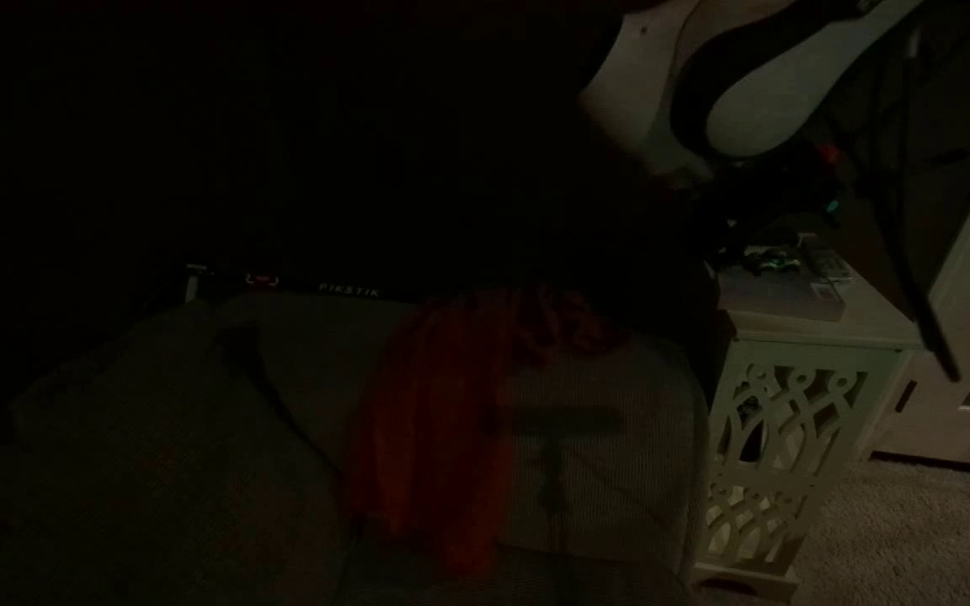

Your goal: Pick up the book from the top of the basket and put it on the handle of the couch

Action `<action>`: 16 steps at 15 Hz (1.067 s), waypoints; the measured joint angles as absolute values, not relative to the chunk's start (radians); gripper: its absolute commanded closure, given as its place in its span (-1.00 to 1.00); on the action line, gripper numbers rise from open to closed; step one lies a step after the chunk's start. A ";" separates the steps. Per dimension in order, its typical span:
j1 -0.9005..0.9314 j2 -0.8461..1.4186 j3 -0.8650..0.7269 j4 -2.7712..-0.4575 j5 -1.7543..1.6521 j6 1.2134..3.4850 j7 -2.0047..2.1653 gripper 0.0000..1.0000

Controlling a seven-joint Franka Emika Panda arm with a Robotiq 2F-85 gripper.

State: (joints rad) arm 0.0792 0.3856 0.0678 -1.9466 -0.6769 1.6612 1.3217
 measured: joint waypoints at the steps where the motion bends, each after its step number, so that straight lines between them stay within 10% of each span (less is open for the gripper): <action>1: 0.094 0.441 0.051 -1.893 -0.677 1.610 1.320 -1.00; 16: 0.117 0.739 -0.061 -1.569 -0.657 1.413 1.194 -1.00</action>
